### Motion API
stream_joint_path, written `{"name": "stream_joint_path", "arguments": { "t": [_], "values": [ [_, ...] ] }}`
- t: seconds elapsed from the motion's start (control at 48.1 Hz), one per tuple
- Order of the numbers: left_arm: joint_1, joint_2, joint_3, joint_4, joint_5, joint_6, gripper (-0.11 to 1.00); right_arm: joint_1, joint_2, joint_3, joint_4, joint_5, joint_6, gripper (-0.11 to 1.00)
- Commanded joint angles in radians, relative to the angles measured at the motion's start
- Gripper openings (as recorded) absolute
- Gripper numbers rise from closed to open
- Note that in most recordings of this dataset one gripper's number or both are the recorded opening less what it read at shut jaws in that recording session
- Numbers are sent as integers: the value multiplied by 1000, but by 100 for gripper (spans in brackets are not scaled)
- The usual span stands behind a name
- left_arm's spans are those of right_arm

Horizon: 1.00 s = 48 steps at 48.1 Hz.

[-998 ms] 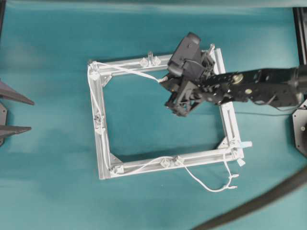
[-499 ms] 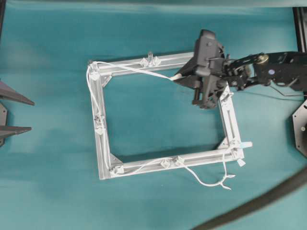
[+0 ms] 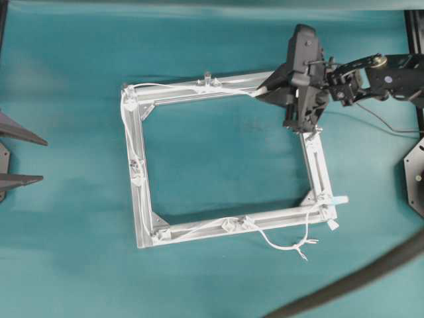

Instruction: Move the cable alternately left and right between 8 pins so it hooks onto each one.

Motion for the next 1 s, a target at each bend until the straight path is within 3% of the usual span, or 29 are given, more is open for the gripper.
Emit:
{"name": "stream_joint_path", "arguments": {
  "t": [0.0,0.416,0.769,0.977],
  "values": [
    [-2,11,-11,3,-9,3,81,-21,-38,-5,3,5,14,17],
    [-2,11,-11,3,-9,3,81,-15,-41,-31,-2,210,29,17],
    [-2,11,-11,3,-9,3,81,2,-34,-58,-3,376,-15,17],
    [-2,11,-11,3,-9,3,81,3,-20,-98,26,446,-6,17]
  ]
}}
